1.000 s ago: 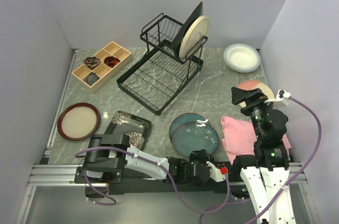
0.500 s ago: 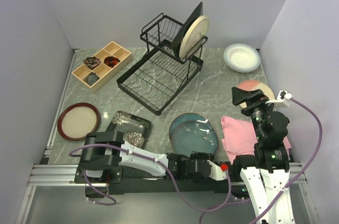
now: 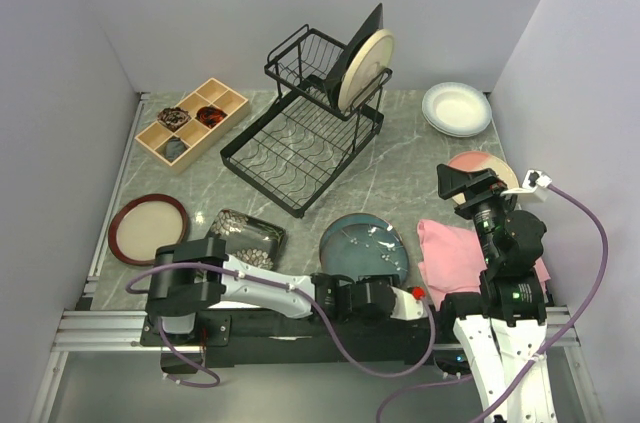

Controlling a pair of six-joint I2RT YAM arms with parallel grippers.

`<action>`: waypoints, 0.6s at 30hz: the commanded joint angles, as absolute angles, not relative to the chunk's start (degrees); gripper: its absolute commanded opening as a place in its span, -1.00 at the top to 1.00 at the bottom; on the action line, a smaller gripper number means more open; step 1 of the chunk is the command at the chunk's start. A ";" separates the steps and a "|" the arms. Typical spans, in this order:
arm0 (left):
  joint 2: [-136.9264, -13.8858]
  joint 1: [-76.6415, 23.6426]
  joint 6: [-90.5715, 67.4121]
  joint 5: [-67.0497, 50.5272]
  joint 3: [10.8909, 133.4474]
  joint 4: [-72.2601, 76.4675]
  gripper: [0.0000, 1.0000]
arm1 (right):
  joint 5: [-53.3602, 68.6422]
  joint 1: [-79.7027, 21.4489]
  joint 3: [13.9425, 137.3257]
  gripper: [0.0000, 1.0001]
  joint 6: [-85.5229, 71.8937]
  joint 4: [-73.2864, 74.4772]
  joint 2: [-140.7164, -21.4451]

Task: Unload the plates from the dish rack
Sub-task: Place the plate at the center of the board.

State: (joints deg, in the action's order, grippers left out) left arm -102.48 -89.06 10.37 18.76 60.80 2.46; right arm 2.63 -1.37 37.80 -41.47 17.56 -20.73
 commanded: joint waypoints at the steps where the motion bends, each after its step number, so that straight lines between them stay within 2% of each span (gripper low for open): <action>1: -101.87 -87.80 8.97 17.23 62.49 2.72 -0.06 | 3.25 -1.41 37.27 -1.00 -41.40 14.94 -20.30; 18: -103.89 -82.53 6.77 13.45 62.84 1.58 -0.22 | 4.83 -1.41 36.83 -1.00 -41.92 14.50 -19.86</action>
State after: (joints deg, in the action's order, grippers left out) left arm -103.68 -83.53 7.73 14.24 60.80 0.84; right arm 4.14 -1.37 37.01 -41.71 17.15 -20.47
